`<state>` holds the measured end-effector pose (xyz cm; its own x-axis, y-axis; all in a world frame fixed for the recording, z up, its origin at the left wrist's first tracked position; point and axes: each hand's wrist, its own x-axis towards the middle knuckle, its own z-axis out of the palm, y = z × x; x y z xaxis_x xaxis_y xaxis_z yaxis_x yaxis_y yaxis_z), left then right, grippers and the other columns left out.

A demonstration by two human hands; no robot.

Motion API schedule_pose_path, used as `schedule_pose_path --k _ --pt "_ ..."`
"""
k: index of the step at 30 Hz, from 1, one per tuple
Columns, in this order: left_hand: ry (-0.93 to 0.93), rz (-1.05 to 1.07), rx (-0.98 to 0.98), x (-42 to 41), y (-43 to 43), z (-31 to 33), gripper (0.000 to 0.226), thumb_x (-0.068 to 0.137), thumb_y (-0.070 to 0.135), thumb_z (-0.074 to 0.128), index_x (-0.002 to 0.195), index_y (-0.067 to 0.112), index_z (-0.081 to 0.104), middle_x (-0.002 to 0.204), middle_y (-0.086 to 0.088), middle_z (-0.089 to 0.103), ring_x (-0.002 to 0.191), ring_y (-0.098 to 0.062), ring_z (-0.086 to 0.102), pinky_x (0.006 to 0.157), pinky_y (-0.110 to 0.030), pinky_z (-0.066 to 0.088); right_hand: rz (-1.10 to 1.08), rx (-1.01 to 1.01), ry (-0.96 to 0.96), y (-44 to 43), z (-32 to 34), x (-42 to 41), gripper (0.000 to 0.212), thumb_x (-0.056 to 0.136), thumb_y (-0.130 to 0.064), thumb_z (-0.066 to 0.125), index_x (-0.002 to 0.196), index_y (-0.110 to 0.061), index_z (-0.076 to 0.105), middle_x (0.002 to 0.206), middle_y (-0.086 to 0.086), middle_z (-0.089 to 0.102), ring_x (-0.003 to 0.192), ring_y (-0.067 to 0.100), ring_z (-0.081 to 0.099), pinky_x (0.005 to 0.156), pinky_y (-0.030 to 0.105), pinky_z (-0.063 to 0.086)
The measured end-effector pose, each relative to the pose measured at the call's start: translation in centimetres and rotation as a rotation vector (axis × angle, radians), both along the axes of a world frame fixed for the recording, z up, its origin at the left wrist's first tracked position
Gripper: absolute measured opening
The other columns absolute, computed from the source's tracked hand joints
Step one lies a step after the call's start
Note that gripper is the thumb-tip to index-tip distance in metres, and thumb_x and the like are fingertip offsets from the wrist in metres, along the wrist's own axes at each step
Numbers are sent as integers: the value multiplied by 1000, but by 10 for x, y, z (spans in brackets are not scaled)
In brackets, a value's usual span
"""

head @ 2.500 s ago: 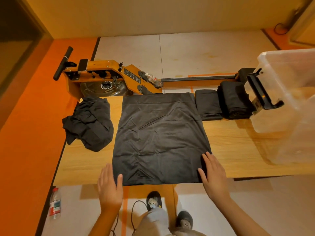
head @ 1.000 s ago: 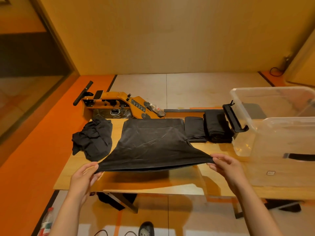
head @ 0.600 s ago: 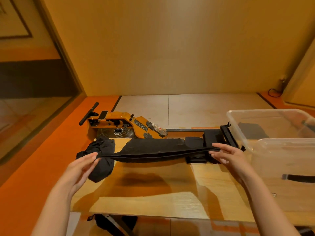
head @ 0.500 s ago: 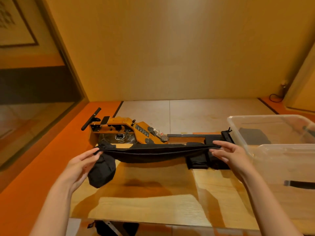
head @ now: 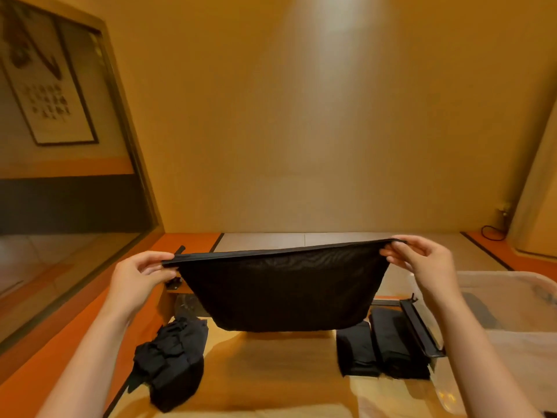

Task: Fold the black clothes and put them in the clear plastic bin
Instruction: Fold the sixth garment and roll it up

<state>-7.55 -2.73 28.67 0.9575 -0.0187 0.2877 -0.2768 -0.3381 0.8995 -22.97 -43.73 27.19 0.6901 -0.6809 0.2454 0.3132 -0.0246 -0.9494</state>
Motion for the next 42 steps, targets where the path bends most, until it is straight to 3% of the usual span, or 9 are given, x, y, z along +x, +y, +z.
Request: schedule_pose_path --k 3,11,15,21,23,25,30,35,42 --pt "-99 2 -8 9 -1 18 21 82 -4 69 95 13 71 96 -2 69 88 -6 61 76 -23 44 -25 -32 -70 -3 24 11 11 92 -1 58 94 -7 66 74 2 75 71 17 73 64 18 57" --pt "-253 -112 -11 68 -2 59 13 94 19 59 92 22 71 80 -8 66 73 -20 56 70 -31 44 -149 -128 -141 -16 62 57 11 93 -8 61 90 -15 68 71 5 68 57 9 66 55 16 54" --pt "-174 -138 -90 112 -13 67 14 95 22 59 88 21 72 69 -3 57 67 -19 46 62 -29 37 -182 -154 -102 -25 66 97 10 92 -10 61 91 -17 69 84 4 68 72 14 61 60 18 51" --pt "-6 -145 -127 184 -33 52 17 95 29 59 97 20 73 96 3 69 103 -26 60 101 -52 41 -196 -141 22 -35 48 162 9 92 -12 62 98 -7 68 89 -1 66 83 6 58 70 18 43" --pt "12 -123 -132 206 -42 50 15 94 29 61 94 22 74 95 3 68 103 -32 59 100 -57 41 -207 -128 34 -36 43 183 8 92 -11 62 96 -7 68 89 0 67 83 8 59 70 19 43" --pt "3 -93 -128 228 -53 52 16 94 29 62 86 24 75 94 -3 68 89 -28 58 85 -49 47 -221 -108 43 -39 43 203 6 92 -10 63 94 -7 68 89 2 67 82 12 60 73 24 45" --pt "-54 -38 -175 266 -80 85 22 95 23 60 107 7 69 99 -7 61 91 -23 52 86 -42 42 -282 -128 18 -47 70 243 6 92 -9 63 95 -8 69 88 5 68 85 19 62 82 35 51" --pt "-156 -36 -245 280 -92 132 17 98 21 55 107 11 66 84 2 59 77 -13 50 75 -31 42 -324 -184 -152 -52 121 256 9 94 -11 61 98 -12 68 88 -4 66 83 8 62 77 22 49" --pt "-192 -70 -271 262 -69 128 23 99 25 52 116 16 65 110 1 66 98 -15 60 87 -32 48 -215 -185 -244 -47 130 234 13 94 -11 60 90 -20 68 89 -4 68 81 4 65 74 15 53"
